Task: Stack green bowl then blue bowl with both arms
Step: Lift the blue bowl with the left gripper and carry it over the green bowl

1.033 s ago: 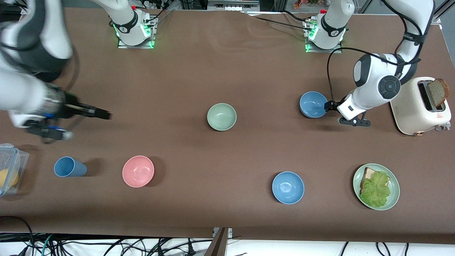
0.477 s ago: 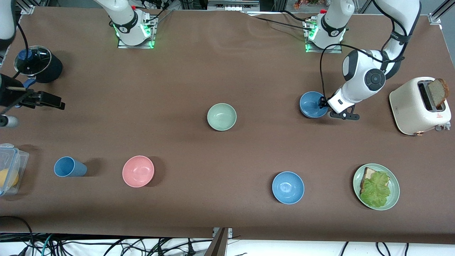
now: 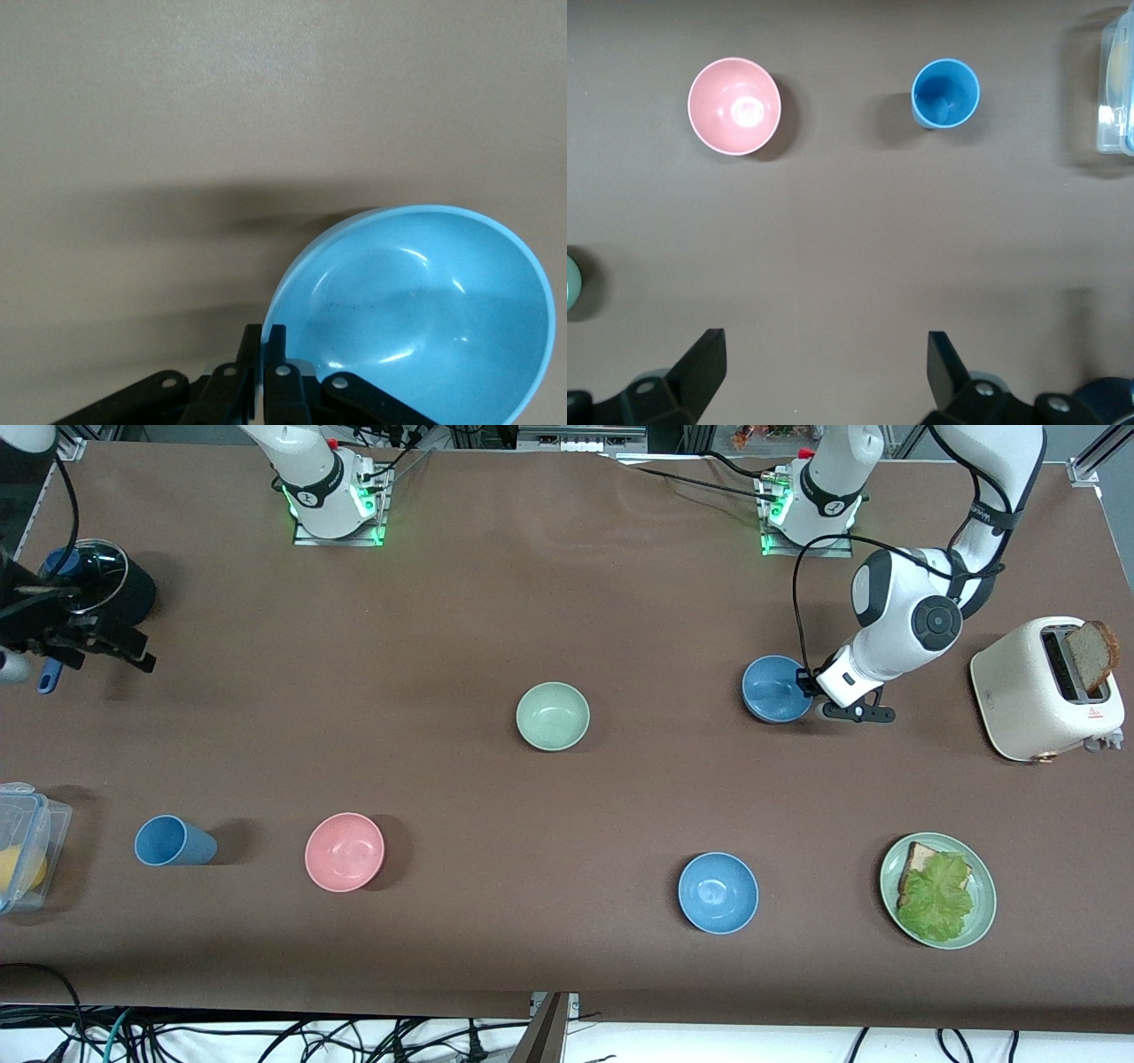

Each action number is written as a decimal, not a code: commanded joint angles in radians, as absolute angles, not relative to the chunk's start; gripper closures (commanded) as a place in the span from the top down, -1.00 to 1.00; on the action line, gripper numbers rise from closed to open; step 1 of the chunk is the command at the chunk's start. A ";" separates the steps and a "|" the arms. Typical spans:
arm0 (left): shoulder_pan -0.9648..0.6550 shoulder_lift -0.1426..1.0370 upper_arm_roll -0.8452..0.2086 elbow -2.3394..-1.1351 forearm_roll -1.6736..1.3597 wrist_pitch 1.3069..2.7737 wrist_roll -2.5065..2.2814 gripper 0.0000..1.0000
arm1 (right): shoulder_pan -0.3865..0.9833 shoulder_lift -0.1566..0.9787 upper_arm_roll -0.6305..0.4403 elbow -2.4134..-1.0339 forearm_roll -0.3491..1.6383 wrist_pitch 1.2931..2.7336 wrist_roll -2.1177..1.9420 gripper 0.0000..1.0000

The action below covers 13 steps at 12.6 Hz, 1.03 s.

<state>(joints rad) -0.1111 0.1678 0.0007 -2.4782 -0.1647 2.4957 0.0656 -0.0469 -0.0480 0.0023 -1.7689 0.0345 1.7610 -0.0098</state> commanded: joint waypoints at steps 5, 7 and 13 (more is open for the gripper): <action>-0.248 0.141 -0.005 -2.144 -0.362 2.163 -0.036 -1.00 | -0.075 -0.032 0.052 -1.726 0.015 1.698 -0.009 0.99; -0.352 0.190 -0.005 -2.033 -0.362 2.161 -0.208 -1.00 | -0.074 -0.032 0.052 -1.724 0.014 1.700 -0.008 1.00; -0.601 0.409 -0.002 -1.763 -0.351 2.169 -0.613 -1.00 | -0.074 -0.028 0.052 -1.720 0.017 1.698 -0.009 0.99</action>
